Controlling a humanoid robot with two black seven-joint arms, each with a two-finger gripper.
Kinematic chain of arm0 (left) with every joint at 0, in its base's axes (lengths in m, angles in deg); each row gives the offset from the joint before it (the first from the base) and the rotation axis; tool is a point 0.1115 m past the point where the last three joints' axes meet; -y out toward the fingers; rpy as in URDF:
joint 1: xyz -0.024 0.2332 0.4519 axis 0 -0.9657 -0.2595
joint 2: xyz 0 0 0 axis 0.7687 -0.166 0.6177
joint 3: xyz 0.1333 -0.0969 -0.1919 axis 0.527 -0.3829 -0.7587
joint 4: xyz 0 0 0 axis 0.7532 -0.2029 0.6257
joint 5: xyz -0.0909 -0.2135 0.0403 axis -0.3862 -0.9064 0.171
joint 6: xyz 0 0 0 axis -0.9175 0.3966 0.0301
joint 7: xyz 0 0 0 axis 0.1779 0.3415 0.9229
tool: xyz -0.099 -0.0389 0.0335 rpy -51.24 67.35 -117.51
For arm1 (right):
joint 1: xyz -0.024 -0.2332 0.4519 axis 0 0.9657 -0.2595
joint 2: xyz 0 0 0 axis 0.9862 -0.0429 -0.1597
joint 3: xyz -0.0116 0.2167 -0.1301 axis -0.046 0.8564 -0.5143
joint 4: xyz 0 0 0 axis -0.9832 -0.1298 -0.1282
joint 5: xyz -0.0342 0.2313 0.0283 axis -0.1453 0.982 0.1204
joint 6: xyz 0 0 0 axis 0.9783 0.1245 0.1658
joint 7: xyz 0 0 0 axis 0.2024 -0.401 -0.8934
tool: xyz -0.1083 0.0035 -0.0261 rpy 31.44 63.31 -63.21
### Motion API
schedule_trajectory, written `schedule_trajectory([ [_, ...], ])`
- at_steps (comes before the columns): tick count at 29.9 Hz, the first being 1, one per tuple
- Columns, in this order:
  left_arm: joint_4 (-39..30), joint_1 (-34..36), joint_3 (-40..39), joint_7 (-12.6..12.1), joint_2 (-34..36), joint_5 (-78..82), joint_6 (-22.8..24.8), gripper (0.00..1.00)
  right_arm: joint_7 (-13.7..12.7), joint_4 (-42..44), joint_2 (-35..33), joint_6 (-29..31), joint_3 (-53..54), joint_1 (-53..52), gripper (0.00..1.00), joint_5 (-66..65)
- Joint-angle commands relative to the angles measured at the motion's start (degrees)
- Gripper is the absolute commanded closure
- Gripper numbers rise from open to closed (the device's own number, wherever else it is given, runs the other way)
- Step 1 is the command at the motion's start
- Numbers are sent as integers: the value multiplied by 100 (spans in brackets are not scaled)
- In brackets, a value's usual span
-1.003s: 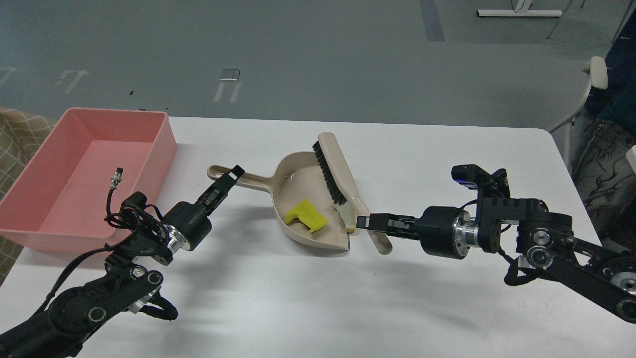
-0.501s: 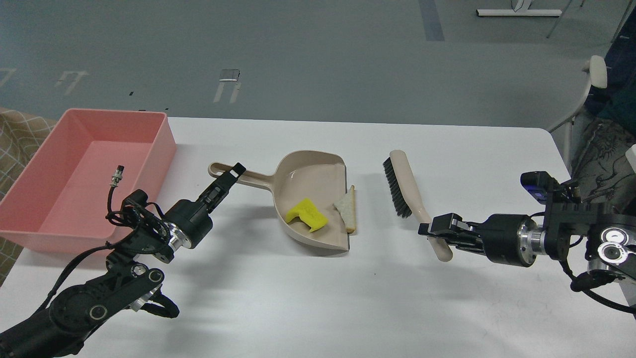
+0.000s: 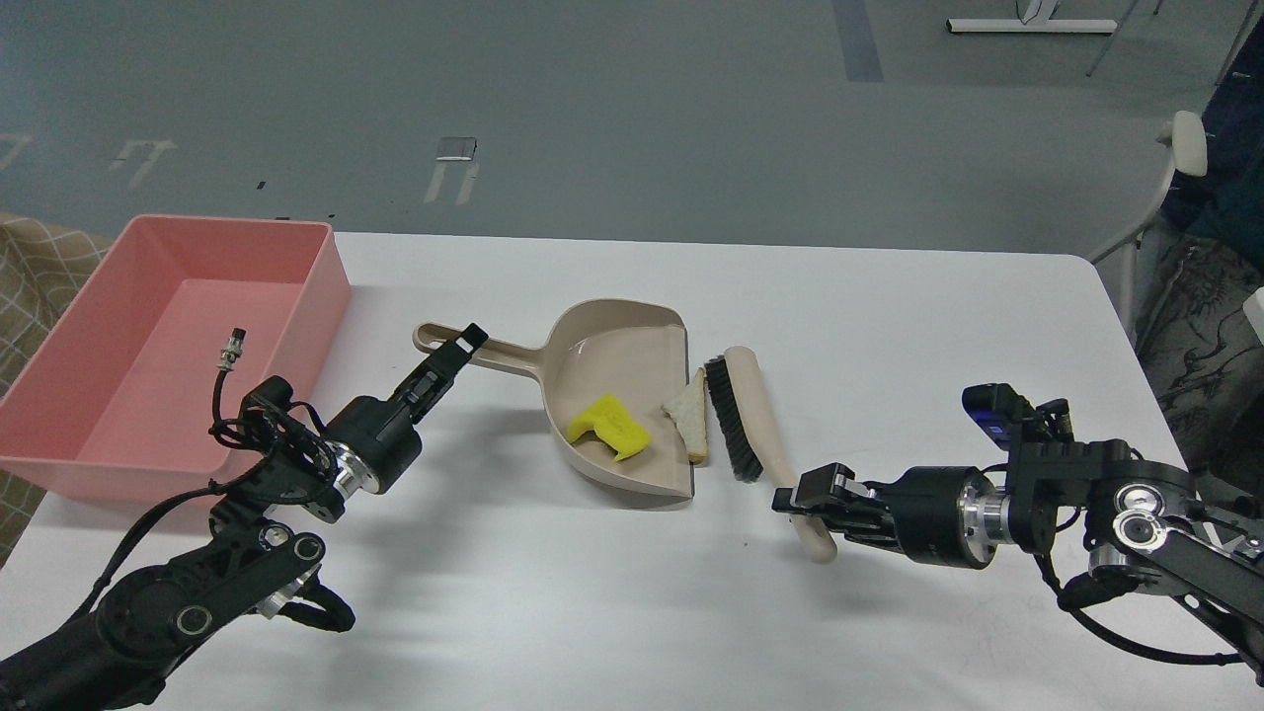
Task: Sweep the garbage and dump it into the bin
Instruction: 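Sweep the white piece into the dustpan with the brush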
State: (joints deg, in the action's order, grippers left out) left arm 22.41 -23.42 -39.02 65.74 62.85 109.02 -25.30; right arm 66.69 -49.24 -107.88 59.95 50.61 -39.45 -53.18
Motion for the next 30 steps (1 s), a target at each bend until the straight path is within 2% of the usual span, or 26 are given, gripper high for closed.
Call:
schedule_trajectory([
  [1,0,9,-6,0,-3,-9,-1,100,-97,8,257,5,9,-39,100,0],
  [6,0,9,-6,18,-12,-9,-1,100,-114,26,617,-4,9,-39,100,0],
  [17,0,-35,-6,36,-30,-18,-1,100,-114,0,961,-4,343,-65,100,0],
  [26,0,-62,-76,44,-38,-62,-1,100,-132,-53,803,10,475,-258,100,0],
  [30,0,-97,-102,149,-117,-105,-1,100,-211,-53,487,5,501,-337,100,-8],
])
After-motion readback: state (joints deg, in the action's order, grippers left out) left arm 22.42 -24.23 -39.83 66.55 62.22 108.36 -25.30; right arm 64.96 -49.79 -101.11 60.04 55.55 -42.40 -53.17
